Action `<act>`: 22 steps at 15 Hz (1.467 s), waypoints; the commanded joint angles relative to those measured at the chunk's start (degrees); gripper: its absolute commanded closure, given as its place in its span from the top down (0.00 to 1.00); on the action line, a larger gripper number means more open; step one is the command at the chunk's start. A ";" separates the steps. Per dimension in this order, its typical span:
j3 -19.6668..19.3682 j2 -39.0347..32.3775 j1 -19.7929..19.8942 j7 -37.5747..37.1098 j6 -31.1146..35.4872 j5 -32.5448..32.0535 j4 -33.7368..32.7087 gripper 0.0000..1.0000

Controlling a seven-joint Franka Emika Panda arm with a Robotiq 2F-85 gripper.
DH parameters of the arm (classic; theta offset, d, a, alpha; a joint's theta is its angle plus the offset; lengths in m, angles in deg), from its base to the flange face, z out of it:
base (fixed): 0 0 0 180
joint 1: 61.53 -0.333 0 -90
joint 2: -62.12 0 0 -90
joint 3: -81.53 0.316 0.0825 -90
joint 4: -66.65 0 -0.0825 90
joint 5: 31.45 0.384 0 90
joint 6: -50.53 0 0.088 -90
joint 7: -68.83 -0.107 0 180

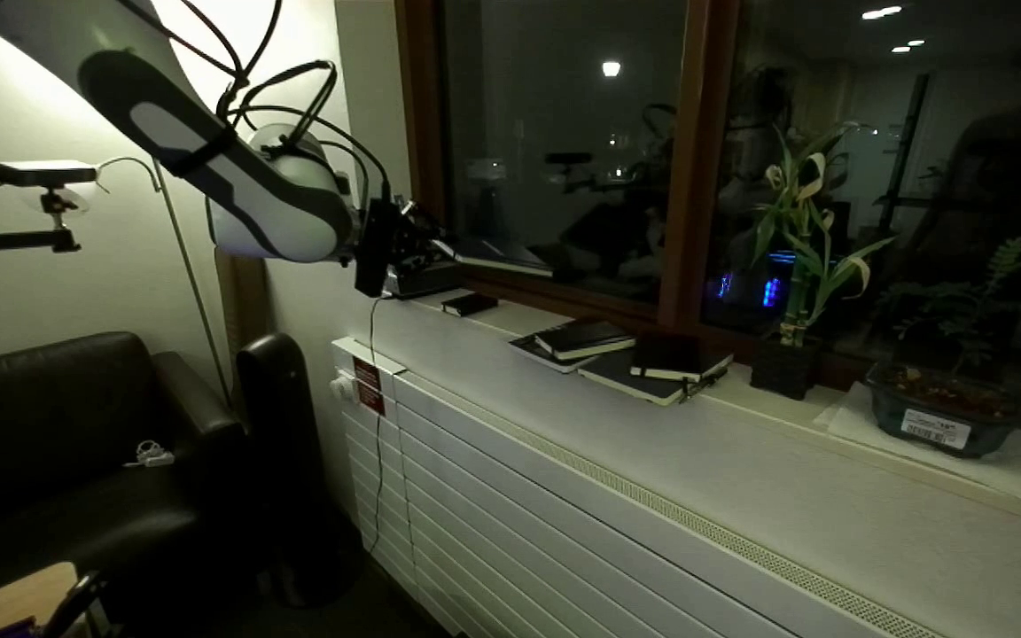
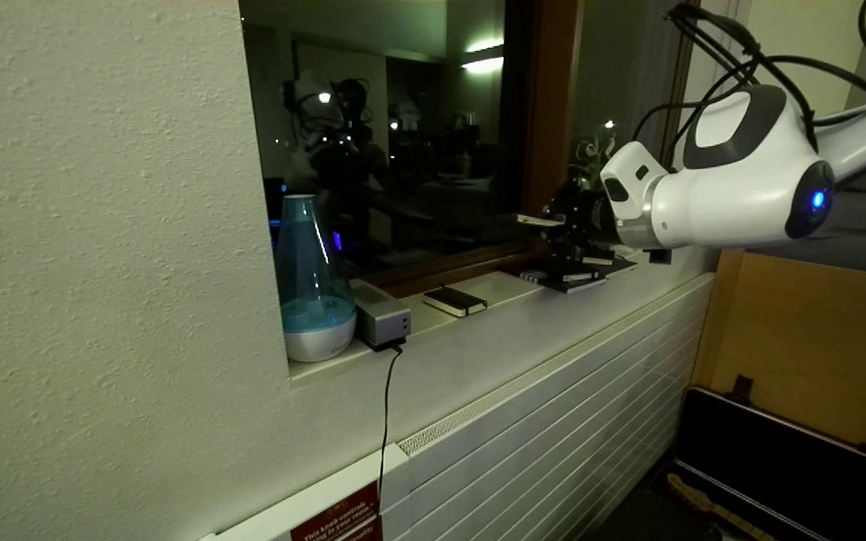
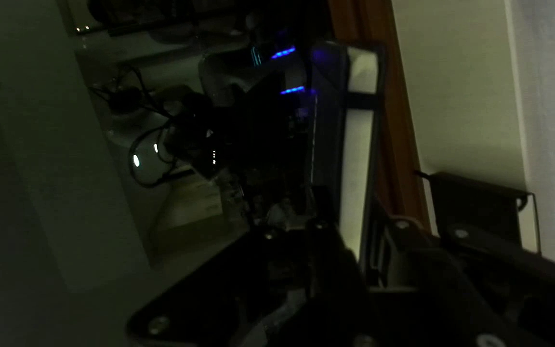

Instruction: Move some books to the right

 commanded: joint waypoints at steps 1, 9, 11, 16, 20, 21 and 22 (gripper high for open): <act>0.09 3.73 -0.72 -2.95 3.73 -3.08 1.73 0.05; 1.56 3.87 -1.90 -6.45 9.96 -8.36 0.37 0.05; 2.06 3.53 -2.11 -7.26 11.07 -9.79 -0.21 0.05; 3.34 1.23 -2.94 -8.20 11.70 -13.57 -3.43 0.05; 3.34 -3.10 -3.27 -5.64 10.83 -13.11 -7.54 0.05; 3.23 -4.37 -3.19 -5.34 10.69 -13.17 -8.50 0.05; 3.13 -5.70 -3.11 -5.32 10.37 -13.65 -9.46 0.05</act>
